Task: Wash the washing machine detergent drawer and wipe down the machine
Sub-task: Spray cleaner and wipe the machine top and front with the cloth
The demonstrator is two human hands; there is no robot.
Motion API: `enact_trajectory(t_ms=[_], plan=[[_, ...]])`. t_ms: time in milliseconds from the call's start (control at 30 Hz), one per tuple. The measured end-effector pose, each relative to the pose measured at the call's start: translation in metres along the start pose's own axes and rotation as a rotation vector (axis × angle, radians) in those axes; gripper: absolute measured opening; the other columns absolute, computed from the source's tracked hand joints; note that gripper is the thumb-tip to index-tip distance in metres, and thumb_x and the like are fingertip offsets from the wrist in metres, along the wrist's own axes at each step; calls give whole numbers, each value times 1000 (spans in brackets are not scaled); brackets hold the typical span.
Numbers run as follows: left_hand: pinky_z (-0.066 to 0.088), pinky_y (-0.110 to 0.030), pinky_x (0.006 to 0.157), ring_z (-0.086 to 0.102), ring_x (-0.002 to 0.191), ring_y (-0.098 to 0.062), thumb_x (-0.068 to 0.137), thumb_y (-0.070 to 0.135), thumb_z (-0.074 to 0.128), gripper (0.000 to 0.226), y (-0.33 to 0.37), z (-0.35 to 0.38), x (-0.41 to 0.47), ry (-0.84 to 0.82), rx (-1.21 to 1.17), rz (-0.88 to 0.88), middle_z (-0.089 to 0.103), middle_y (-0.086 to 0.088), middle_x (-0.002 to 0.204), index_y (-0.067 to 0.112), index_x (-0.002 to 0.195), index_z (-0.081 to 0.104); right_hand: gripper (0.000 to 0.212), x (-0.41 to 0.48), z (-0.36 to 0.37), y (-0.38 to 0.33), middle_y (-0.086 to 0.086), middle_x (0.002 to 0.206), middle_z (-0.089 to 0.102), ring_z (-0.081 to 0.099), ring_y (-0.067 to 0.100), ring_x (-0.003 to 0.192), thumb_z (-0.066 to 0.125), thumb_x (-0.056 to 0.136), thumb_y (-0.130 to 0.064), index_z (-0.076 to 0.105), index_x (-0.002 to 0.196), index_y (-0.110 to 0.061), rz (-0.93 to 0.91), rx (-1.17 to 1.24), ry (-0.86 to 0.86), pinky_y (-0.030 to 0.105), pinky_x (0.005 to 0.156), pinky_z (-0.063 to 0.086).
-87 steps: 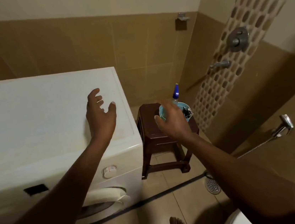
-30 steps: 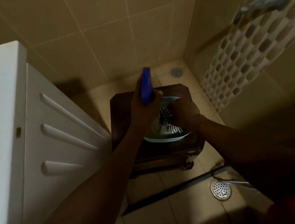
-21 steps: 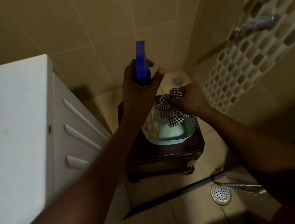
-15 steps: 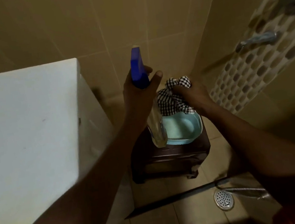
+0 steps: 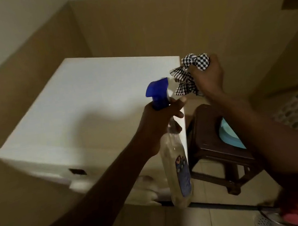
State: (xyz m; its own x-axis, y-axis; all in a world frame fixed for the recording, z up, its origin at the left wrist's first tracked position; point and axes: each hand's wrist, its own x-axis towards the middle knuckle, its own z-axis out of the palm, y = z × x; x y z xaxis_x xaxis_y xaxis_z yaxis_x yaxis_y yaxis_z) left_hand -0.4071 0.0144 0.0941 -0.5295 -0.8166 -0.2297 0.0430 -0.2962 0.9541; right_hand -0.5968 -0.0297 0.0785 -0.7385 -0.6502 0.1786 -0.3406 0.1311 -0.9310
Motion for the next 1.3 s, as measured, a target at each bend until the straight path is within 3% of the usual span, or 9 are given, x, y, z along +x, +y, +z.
enact_trajectory(t_ms=[233, 367, 500, 600, 733, 933, 1167, 1300], plan=[[51, -34, 62, 57, 61, -23, 84, 29, 74, 22, 16, -130, -81, 120, 22, -55, 62, -8, 81, 15, 80, 57, 36, -85, 89, -62, -4, 97, 66, 63, 13, 87, 69, 74, -31, 57, 105, -18, -73, 11, -169, 26, 74, 51], [50, -34, 60, 58, 59, -26, 83, 24, 75, 20, 6, -192, -118, 256, 132, -42, 65, -9, 76, 11, 85, 60, 38, -120, 116, -86, -2, 99, 66, 61, 19, 98, 66, 73, -34, 56, 106, -19, -107, -17, -217, 28, 78, 50], [54, -39, 68, 60, 60, -26, 82, 24, 77, 24, -10, -262, -140, 389, 253, -67, 66, -9, 74, 8, 88, 61, 38, -159, 144, -109, 0, 101, 66, 62, 18, 95, 67, 73, -33, 55, 106, -19, -132, -27, -245, 35, 81, 54], [56, -34, 60, 61, 52, -18, 83, 26, 76, 26, -19, -318, -153, 458, 292, -138, 64, -11, 74, 6, 89, 60, 39, -183, 161, -121, -2, 100, 65, 61, 19, 99, 67, 73, -35, 55, 107, -20, -161, -41, -260, 38, 83, 55], [57, -34, 56, 59, 55, -23, 81, 22, 78, 28, -27, -380, -176, 595, 296, -79, 61, -17, 74, 2, 88, 60, 37, -208, 179, -131, -4, 98, 63, 60, 21, 101, 67, 76, -32, 54, 108, -20, -197, -71, -273, 38, 83, 54], [58, -46, 73, 64, 67, -30, 79, 23, 79, 26, -39, -417, -186, 674, 419, -59, 66, -15, 71, 6, 88, 61, 36, -226, 199, -141, -4, 99, 63, 61, 16, 93, 69, 78, -28, 55, 110, -18, -209, -78, -295, 30, 78, 52], [52, -32, 59, 62, 62, -27, 78, 26, 80, 39, -45, -431, -181, 719, 366, -83, 67, -25, 81, -2, 99, 63, 38, -229, 236, -140, -7, 96, 63, 62, 14, 91, 71, 78, -31, 56, 110, -17, -239, -84, -363, 32, 79, 53], [52, -31, 62, 60, 68, -26, 81, 21, 78, 25, -41, -425, -174, 672, 375, -61, 66, -24, 89, 9, 95, 62, 39, -224, 261, -136, -6, 97, 64, 62, 14, 91, 71, 78, -33, 56, 110, -17, -228, -64, -395, 32, 79, 53]])
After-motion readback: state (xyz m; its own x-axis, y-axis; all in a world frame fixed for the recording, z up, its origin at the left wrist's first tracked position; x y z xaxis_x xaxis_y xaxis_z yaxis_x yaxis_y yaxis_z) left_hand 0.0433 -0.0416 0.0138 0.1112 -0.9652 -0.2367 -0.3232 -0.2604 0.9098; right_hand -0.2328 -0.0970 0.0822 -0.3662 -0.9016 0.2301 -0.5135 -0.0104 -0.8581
